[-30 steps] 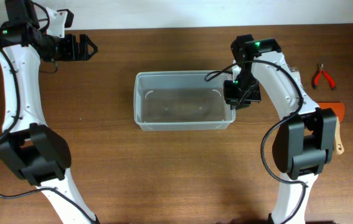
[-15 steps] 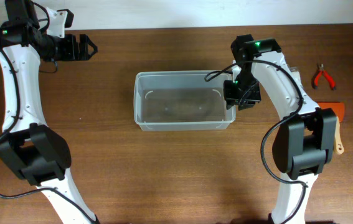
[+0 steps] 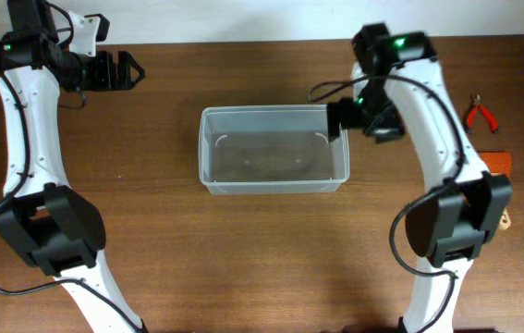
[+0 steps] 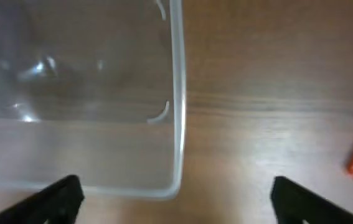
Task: Pack container
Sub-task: 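Open the right gripper and move it right toward the marker pack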
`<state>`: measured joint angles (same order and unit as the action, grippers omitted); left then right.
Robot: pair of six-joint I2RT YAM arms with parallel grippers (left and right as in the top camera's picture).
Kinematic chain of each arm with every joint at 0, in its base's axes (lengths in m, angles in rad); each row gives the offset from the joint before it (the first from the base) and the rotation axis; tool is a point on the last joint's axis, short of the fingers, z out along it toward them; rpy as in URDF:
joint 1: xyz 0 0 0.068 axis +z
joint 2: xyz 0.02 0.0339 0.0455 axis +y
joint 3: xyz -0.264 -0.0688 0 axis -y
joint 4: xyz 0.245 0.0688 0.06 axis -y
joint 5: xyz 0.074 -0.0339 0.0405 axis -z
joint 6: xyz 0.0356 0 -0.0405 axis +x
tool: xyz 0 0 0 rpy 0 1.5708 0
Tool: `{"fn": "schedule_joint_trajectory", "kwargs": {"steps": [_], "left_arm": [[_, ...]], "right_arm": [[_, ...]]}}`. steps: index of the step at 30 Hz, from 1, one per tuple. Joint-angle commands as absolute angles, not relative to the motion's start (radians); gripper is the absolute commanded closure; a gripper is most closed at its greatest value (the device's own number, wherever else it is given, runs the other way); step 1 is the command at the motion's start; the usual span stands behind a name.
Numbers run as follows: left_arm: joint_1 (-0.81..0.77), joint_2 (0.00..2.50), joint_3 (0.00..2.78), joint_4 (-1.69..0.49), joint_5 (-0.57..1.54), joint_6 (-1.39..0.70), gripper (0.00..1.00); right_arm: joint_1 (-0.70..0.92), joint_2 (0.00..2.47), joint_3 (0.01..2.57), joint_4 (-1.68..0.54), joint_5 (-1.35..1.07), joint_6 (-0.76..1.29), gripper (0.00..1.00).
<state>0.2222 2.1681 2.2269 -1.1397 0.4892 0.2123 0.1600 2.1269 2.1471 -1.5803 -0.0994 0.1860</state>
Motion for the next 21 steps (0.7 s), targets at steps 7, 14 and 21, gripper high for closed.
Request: {"fn": "schedule_joint_trajectory", "kwargs": {"steps": [7, 14, 21], "left_arm": [[0.226, 2.167, 2.243, -1.142, 0.489, 0.203, 0.01], [0.225, 2.167, 2.243, -1.142, 0.488, 0.203, 0.01], [0.225, 2.167, 2.243, -1.142, 0.489, 0.203, 0.01]], "right_arm": [[0.013, 1.966, 2.393, -1.699, -0.091, 0.109, 0.01], [-0.155, 1.810, 2.343, -1.699, -0.075, 0.082, 0.01], [-0.324, 1.728, 2.192, -1.699, -0.081, 0.081, 0.01]]}}
